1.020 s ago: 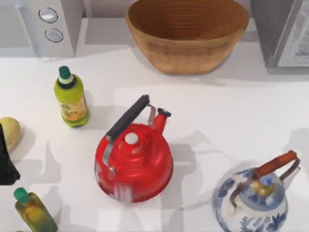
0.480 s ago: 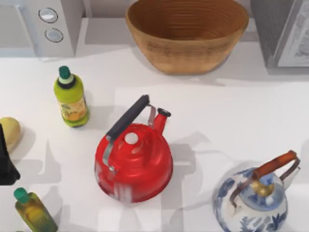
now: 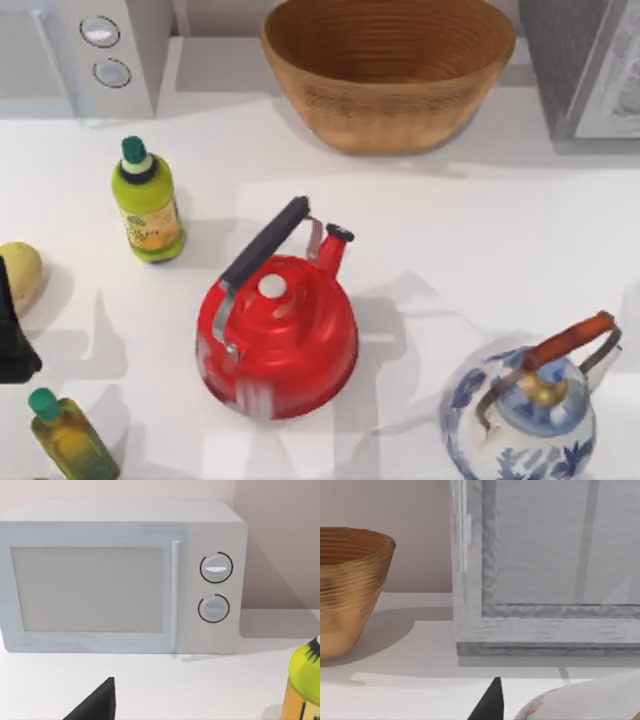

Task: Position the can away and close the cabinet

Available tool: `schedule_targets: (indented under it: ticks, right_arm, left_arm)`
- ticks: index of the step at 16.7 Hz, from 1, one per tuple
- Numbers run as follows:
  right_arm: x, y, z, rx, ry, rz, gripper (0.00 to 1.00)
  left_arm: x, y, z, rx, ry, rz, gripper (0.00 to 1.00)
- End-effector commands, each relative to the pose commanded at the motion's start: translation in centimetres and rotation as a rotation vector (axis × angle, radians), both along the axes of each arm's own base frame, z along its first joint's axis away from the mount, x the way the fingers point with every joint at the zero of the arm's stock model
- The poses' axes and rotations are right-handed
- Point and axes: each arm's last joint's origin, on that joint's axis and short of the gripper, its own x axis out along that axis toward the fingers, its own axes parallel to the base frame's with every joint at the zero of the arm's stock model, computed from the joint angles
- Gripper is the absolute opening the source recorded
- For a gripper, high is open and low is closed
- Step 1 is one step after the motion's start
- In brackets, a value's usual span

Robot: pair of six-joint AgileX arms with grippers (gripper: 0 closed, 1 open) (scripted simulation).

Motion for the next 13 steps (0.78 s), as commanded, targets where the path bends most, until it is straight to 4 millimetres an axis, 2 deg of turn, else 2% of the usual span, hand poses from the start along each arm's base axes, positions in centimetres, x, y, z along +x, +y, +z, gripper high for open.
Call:
schedule_targets:
  ticks: [2, 4, 10, 13]
  right_arm:
    - [0.4, 0.1, 2.5, -0.004, 0.041, -0.008, 0.00]
    - [1.3, 0.2, 6.0, -0.007, 0.068, -0.016, 0.00]
    - [6.0, 1.5, 21.0, -0.008, 0.003, -0.017, 0.00]
    - [8.6, 2.4, 27.0, -0.004, -0.046, -0.007, 0.00]
  left_arm:
    - [0.0, 0.0, 0.0, 0.000, 0.000, 0.000, 1.00]
    - [0.0, 0.0, 0.0, 0.000, 0.000, 0.000, 1.00]
    - [0.0, 0.0, 0.0, 0.000, 0.000, 0.000, 1.00]
    - [0.0, 0.0, 0.0, 0.000, 0.000, 0.000, 1.00]
